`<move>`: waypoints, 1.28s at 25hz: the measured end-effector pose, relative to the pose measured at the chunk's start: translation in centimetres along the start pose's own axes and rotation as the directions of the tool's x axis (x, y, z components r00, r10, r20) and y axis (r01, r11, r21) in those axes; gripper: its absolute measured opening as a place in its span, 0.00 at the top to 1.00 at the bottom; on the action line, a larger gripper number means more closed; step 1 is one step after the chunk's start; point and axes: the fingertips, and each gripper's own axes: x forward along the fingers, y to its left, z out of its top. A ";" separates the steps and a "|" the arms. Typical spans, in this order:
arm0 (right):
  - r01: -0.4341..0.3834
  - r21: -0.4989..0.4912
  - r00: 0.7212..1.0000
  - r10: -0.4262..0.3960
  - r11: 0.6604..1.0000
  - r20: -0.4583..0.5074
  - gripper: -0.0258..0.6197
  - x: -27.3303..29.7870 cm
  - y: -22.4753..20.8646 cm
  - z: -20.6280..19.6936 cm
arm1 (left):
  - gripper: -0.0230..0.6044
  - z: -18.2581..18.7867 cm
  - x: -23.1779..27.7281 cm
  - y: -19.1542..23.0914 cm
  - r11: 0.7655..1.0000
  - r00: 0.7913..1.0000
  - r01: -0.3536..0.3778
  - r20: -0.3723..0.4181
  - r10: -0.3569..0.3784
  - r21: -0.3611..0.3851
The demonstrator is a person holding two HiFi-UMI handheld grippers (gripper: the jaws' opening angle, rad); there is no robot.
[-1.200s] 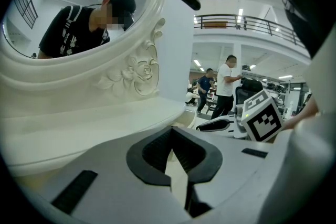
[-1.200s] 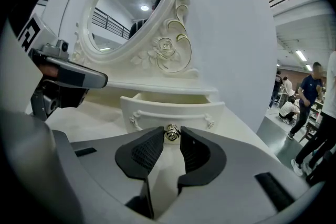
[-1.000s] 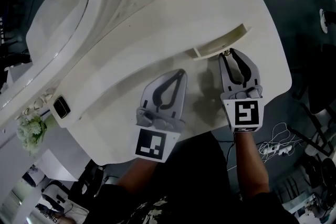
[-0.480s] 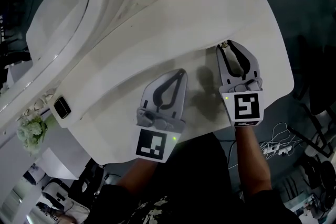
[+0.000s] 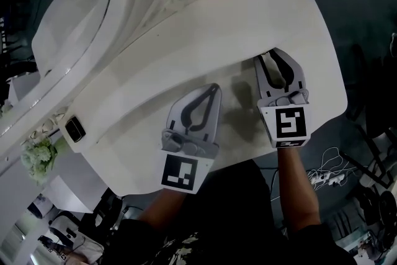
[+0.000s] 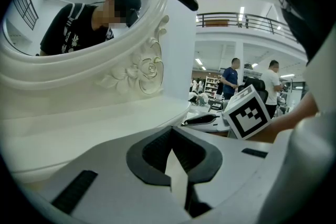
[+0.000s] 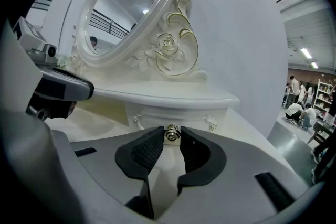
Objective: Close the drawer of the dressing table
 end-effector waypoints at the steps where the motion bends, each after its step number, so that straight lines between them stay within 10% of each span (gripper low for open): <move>1: -0.001 0.002 1.000 0.001 1.000 -0.002 0.82 0.1 0.0 0.0 | 0.96 0.0 0.0 0.0 1.000 1.000 -0.001 0.001 0.001 -0.002; 19: 0.064 0.010 0.997 -0.064 0.998 0.047 0.75 -2.8 -1.0 -0.2 | 0.96 0.9 -1.5 -1.0 1.000 1.000 0.000 0.024 0.000 0.019; 26: 0.195 0.030 0.965 -0.197 0.980 0.171 0.96 -9.3 -2.0 2.0 | 0.96 3.1 -3.9 -3.3 0.999 0.996 -0.002 0.093 -0.003 0.053; 32: 0.123 0.024 0.941 -0.124 0.992 0.316 0.96 -14.3 0.9 6.8 | 0.96 5.3 -6.6 -5.4 0.998 0.985 -0.019 0.171 0.008 0.062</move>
